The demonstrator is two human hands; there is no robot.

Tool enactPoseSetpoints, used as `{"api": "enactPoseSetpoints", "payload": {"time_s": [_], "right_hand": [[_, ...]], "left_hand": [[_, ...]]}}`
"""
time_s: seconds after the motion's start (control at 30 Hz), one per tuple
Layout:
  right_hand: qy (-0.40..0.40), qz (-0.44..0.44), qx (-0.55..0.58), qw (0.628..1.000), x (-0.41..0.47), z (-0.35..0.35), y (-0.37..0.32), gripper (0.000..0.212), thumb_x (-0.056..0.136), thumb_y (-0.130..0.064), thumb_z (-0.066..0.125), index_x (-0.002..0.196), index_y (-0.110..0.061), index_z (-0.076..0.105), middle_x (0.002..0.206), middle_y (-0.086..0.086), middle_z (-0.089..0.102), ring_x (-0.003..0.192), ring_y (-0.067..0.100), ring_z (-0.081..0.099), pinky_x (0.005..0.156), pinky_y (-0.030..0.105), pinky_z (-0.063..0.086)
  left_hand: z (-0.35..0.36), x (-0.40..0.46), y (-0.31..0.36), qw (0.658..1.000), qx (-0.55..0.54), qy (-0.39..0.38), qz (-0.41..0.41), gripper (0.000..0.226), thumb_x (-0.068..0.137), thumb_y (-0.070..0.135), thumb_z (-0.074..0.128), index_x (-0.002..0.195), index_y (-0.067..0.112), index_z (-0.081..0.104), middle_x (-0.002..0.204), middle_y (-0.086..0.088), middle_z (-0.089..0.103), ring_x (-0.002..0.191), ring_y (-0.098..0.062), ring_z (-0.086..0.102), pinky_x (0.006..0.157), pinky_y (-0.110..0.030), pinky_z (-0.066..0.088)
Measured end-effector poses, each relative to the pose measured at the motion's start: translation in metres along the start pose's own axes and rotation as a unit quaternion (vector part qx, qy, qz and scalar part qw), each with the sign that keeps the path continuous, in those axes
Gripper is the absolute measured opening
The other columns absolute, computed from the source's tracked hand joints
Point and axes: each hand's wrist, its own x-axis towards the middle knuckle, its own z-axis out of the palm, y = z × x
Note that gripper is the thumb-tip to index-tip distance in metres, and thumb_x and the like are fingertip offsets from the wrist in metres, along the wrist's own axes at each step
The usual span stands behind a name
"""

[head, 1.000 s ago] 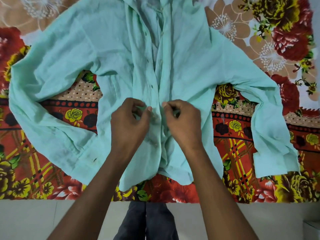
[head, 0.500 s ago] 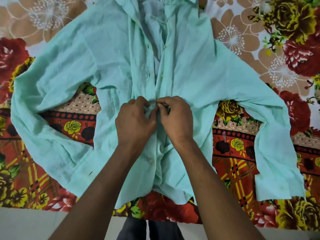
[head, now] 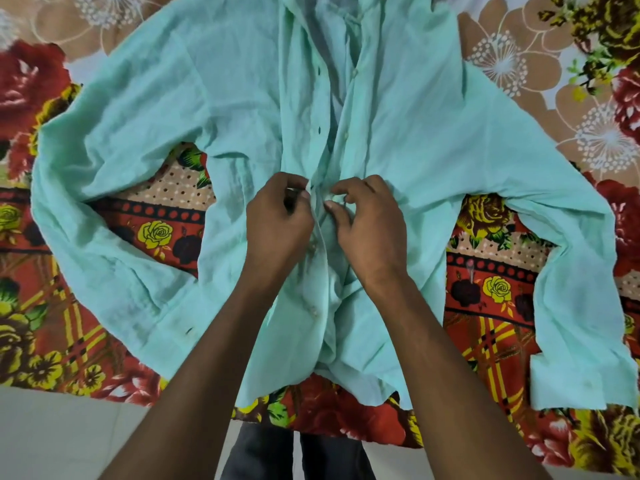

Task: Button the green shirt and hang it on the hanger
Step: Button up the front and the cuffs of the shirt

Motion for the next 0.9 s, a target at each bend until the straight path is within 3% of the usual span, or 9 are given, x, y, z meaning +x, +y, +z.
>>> {"api": "enactPoseSetpoints", "payload": {"time_s": [0.17, 0.33, 0.5, 0.57, 0.63, 0.77, 0.9], "right_hand": [[-0.02, 0.025, -0.096, 0.995, 0.005, -0.006, -0.008, 0.021, 0.1, -0.029, 0.066, 0.119, -0.02, 0.067, 0.114, 0.001, 0.06, 0.096, 0.023, 0.064, 0.071, 0.035, 0.05], [0.01, 0.069, -0.088, 0.994, 0.004, -0.009, -0.014, 0.018, 0.098, -0.023, 0.062, 0.114, -0.018, 0.069, 0.106, 0.001, 0.069, 0.099, 0.023, 0.065, 0.075, 0.031, 0.046], [0.075, 0.151, 0.047, 0.985, 0.001, -0.012, -0.013, 0.009, 0.092, -0.017, 0.069, 0.094, -0.022, 0.077, 0.087, -0.008, 0.076, 0.083, 0.01, 0.072, 0.079, 0.031, 0.059], [0.071, 0.197, 0.176, 0.962, 0.0, -0.014, -0.014, 0.007, 0.089, -0.015, 0.076, 0.09, -0.021, 0.079, 0.083, -0.012, 0.077, 0.079, 0.003, 0.072, 0.079, 0.023, 0.06], [0.067, 0.218, 0.276, 0.934, -0.001, -0.014, -0.016, 0.007, 0.087, -0.015, 0.081, 0.088, -0.022, 0.081, 0.081, -0.011, 0.078, 0.078, 0.001, 0.073, 0.08, 0.022, 0.06], [0.062, 0.216, 0.333, 0.916, -0.002, -0.012, -0.018, 0.011, 0.086, -0.012, 0.081, 0.085, -0.023, 0.082, 0.083, -0.008, 0.08, 0.084, 0.007, 0.076, 0.088, 0.034, 0.062], [0.063, 0.209, 0.328, 0.919, -0.004, -0.011, -0.019, 0.01, 0.087, -0.013, 0.079, 0.087, -0.022, 0.082, 0.084, -0.009, 0.08, 0.085, 0.006, 0.076, 0.09, 0.036, 0.062]], "left_hand": [[-0.005, 0.005, 0.007, 0.997, -0.036, -0.036, -0.054, 0.018, 0.092, 0.012, 0.055, 0.096, 0.015, 0.072, 0.079, -0.001, 0.071, 0.071, -0.017, 0.066, 0.069, -0.032, 0.054], [-0.002, 0.005, 0.015, 0.998, -0.012, -0.034, -0.055, 0.01, 0.091, 0.019, 0.063, 0.087, 0.015, 0.071, 0.071, 0.007, 0.066, 0.066, -0.01, 0.059, 0.066, -0.028, 0.049], [-0.002, 0.003, 0.015, 0.996, -0.045, -0.039, -0.068, 0.01, 0.091, 0.02, 0.071, 0.082, 0.02, 0.076, 0.062, 0.013, 0.065, 0.058, 0.001, 0.057, 0.061, -0.015, 0.045], [-0.004, 0.001, 0.016, 0.993, -0.083, -0.043, -0.077, 0.009, 0.091, 0.019, 0.074, 0.082, 0.019, 0.078, 0.068, 0.01, 0.07, 0.062, 0.0, 0.06, 0.061, -0.013, 0.047], [-0.006, 0.0, 0.017, 0.988, -0.118, -0.048, -0.089, 0.008, 0.091, 0.017, 0.075, 0.085, 0.015, 0.08, 0.074, 0.004, 0.075, 0.067, -0.003, 0.065, 0.064, -0.014, 0.051], [-0.007, -0.003, 0.017, 0.986, -0.129, -0.058, -0.089, 0.008, 0.092, 0.014, 0.074, 0.089, 0.012, 0.081, 0.084, -0.001, 0.079, 0.077, -0.005, 0.071, 0.072, -0.016, 0.056], [-0.005, -0.003, 0.017, 0.987, -0.123, -0.068, -0.076, 0.011, 0.093, 0.012, 0.072, 0.089, 0.013, 0.082, 0.084, 0.002, 0.08, 0.082, -0.007, 0.074, 0.074, -0.015, 0.056]]}}
